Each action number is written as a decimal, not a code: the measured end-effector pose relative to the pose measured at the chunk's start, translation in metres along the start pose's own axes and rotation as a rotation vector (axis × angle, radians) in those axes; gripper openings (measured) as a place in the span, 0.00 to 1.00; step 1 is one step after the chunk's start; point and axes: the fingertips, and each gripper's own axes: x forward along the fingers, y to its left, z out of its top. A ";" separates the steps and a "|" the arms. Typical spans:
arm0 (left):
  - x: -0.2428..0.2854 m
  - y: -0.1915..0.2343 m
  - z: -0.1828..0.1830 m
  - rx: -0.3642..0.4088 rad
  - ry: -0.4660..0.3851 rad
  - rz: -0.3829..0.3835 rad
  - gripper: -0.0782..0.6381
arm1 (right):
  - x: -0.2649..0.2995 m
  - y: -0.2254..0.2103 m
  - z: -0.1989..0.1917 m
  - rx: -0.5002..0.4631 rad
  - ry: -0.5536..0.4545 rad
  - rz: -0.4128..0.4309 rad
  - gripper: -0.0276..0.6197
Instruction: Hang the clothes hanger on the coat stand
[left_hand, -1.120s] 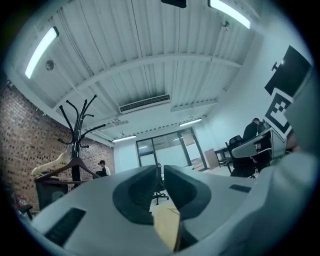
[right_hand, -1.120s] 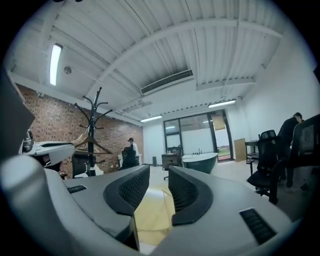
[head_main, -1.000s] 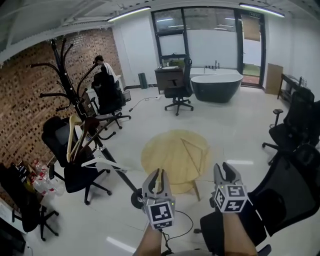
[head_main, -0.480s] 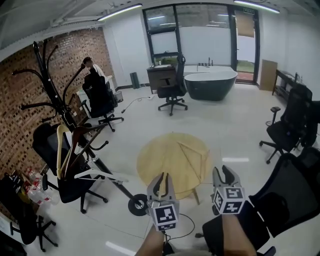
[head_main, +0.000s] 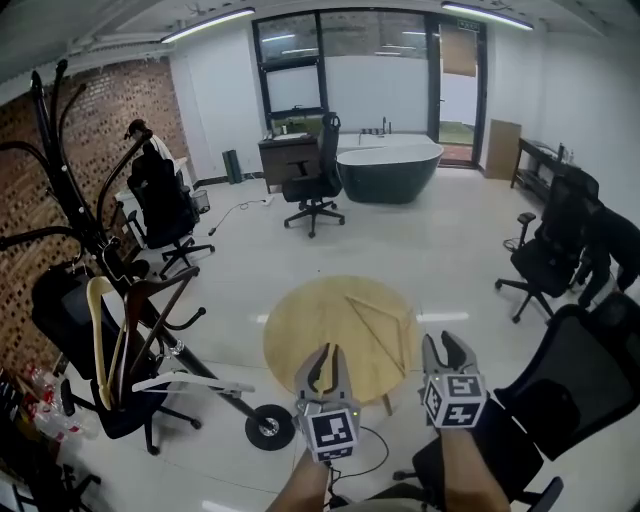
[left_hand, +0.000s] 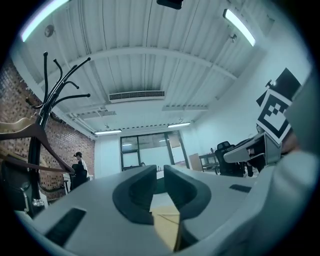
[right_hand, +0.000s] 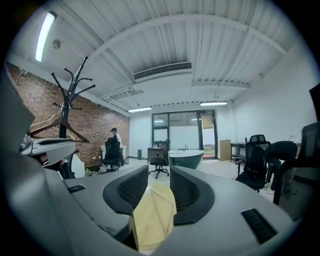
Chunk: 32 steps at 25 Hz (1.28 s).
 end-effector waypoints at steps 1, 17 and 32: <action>0.000 0.001 -0.002 0.002 0.003 -0.001 0.18 | 0.000 0.001 -0.002 -0.003 0.007 -0.005 0.25; 0.224 -0.037 -0.107 -0.035 0.097 -0.003 0.13 | 0.223 -0.092 -0.075 0.031 0.139 0.036 0.30; 0.491 -0.110 -0.267 -0.096 0.274 -0.044 0.18 | 0.484 -0.233 -0.236 0.053 0.434 0.033 0.38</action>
